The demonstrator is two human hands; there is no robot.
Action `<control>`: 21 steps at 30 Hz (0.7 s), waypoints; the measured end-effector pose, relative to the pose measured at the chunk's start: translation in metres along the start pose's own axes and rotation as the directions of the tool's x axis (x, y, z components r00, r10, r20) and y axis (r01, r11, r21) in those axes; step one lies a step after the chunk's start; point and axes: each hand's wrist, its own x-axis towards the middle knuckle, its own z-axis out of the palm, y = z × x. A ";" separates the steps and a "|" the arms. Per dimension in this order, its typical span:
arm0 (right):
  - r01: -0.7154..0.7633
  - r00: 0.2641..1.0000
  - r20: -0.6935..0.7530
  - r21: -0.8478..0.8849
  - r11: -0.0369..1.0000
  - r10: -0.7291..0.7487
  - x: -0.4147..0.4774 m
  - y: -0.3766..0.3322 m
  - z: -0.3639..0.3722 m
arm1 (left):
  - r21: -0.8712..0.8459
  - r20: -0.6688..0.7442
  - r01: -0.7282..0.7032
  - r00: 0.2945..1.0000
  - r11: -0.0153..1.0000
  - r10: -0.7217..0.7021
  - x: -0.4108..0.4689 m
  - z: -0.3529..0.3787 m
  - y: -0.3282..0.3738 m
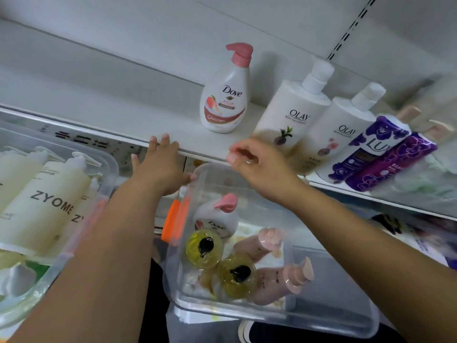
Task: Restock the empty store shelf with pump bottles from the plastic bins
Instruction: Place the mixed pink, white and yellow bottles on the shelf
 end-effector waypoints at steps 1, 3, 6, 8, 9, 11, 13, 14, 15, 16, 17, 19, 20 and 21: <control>-0.006 0.994 0.111 -0.047 0.999 0.011 -0.007 0.007 -0.001 | 0.002 0.001 0.000 1.000 1.000 0.000 -0.002 0.000 0.000; 0.006 0.957 0.288 -0.163 0.987 0.041 -0.016 0.019 0.000 | -0.006 0.006 0.003 1.000 1.000 -0.003 -0.003 0.001 -0.001; -0.015 0.910 0.387 -0.331 0.944 0.150 -0.015 0.035 0.010 | -0.030 0.026 -0.001 1.000 1.000 0.002 -0.004 -0.001 -0.002; 0.001 0.872 0.446 -0.414 0.910 0.202 -0.009 0.042 0.018 | -0.045 0.036 -0.005 0.999 0.999 0.007 -0.004 -0.001 -0.002; 0.017 0.849 0.477 -0.455 0.890 0.228 -0.006 0.044 0.023 | -0.045 0.040 -0.005 0.999 0.999 0.007 -0.004 -0.001 -0.002; 0.024 0.805 0.524 -0.497 0.867 0.278 0.000 0.048 0.030 | -0.041 0.043 -0.004 0.999 0.999 0.006 -0.004 -0.001 -0.002; 0.014 0.791 0.540 -0.487 0.873 0.288 0.005 0.051 0.035 | -0.040 0.046 -0.006 0.999 0.999 0.008 -0.003 -0.001 -0.002; 0.012 0.792 0.540 -0.481 0.876 0.286 0.008 0.052 0.037 | -0.041 0.049 -0.008 0.999 0.999 0.010 -0.002 -0.001 -0.003; 0.011 0.796 0.537 -0.475 0.880 0.280 0.009 0.053 0.038 | -0.043 0.055 -0.008 0.998 0.999 0.010 -0.002 -0.001 -0.003; 0.006 0.801 0.531 -0.469 0.883 0.276 0.011 0.053 0.039 | -0.047 0.063 -0.006 0.998 0.999 0.009 -0.002 -0.002 -0.003; 0.003 0.808 0.524 -0.461 0.887 0.270 0.012 0.053 0.040 | -0.051 0.072 -0.003 0.997 0.999 0.007 -0.001 -0.002 -0.004; -0.007 0.822 0.508 -0.442 0.897 0.257 0.011 0.054 0.041 | -0.061 0.086 0.000 0.996 0.998 0.005 -0.001 -0.003 -0.005; -0.015 0.829 0.500 -0.428 0.904 0.251 0.009 0.055 0.041 | -0.069 0.091 -0.002 0.996 0.998 0.008 -0.001 -0.003 -0.005; -0.025 0.834 0.493 -0.412 0.911 0.246 0.007 0.057 0.041 | -0.077 0.096 -0.005 0.995 0.997 0.013 -0.001 -0.003 -0.006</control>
